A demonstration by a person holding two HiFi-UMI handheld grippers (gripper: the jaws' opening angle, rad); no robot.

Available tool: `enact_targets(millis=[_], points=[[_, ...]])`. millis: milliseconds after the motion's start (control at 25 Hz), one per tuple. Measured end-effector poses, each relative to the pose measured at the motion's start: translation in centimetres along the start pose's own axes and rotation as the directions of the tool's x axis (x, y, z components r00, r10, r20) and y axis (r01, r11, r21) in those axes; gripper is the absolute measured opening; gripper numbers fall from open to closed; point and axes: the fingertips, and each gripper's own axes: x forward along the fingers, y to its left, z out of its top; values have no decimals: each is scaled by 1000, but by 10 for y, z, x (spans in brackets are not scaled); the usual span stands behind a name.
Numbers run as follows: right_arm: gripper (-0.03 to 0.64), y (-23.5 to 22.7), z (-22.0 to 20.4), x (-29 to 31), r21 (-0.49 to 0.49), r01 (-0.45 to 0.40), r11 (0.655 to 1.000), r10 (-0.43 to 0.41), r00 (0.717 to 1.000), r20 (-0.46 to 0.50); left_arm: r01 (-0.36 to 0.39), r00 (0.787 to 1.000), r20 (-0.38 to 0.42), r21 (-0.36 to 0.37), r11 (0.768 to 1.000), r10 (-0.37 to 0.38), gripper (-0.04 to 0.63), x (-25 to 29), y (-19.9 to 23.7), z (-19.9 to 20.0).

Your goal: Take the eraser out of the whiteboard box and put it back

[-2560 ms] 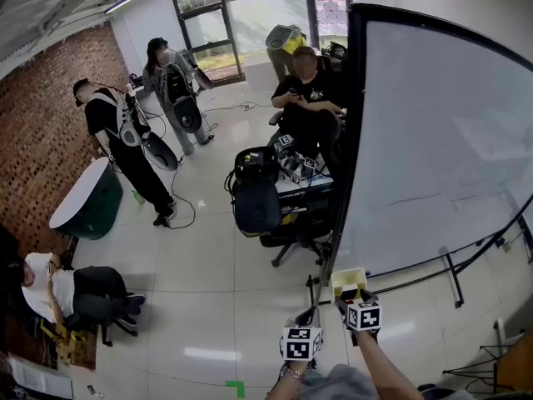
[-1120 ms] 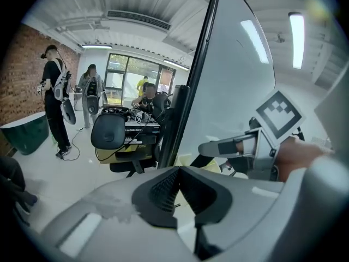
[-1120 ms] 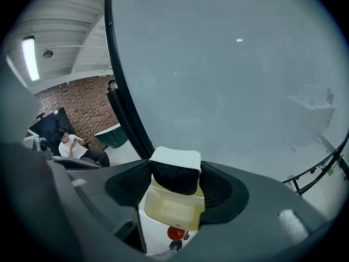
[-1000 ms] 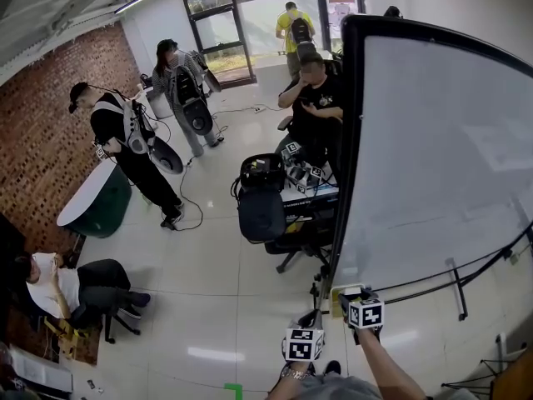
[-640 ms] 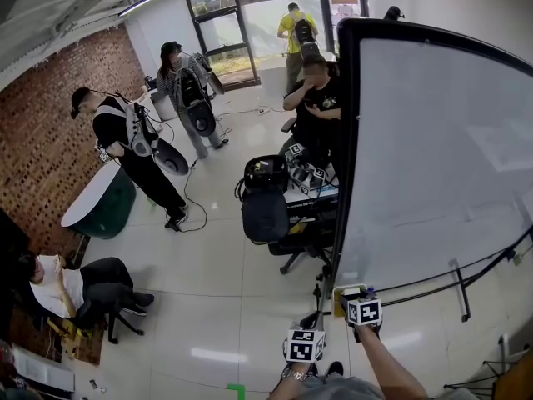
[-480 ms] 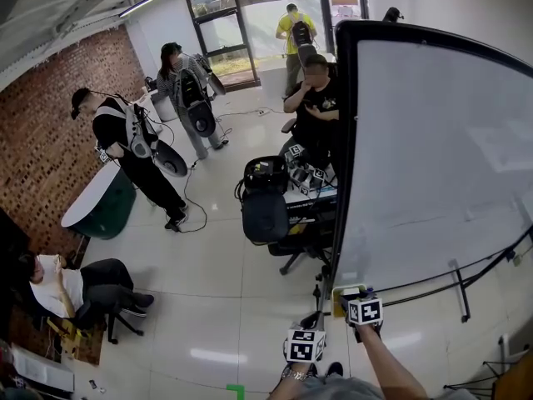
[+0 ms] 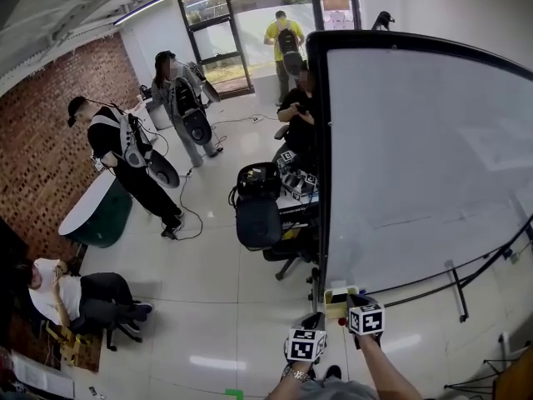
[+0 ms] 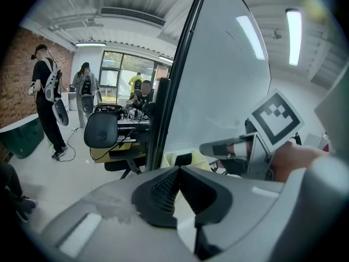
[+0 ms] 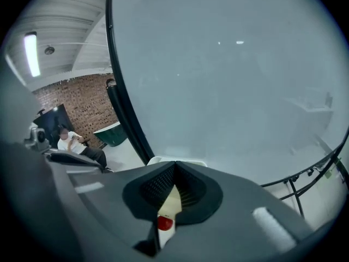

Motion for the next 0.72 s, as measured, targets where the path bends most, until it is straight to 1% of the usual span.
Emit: enact_targets(millis=[160, 280, 400, 560, 640, 720], points=[[5, 4, -4, -11, 3, -36, 999, 36, 999, 8, 45, 999, 4, 45, 998, -45, 3, 6, -14, 21], [5, 9, -13, -19, 28, -65, 997, 65, 998, 21, 51, 999, -6, 56, 997, -51, 3, 10, -23, 22], [5, 19, -27, -27, 60, -112, 992, 110, 993, 31, 19, 1000, -9, 56, 998, -18, 3, 4, -24, 15], [5, 34, -47, -41, 95, -153, 984, 151, 988, 29, -32, 999, 8, 11, 999, 32, 3, -15, -27, -1], [5, 52, -59, -53, 85, -173, 981, 172, 985, 23, -31, 999, 14, 3, 1000, 31, 3, -29, -34, -16], [5, 71, -72, -67, 66, -188, 980, 188, 982, 20, -12, 1000, 20, 12, 1000, 11, 3, -44, -46, -33]])
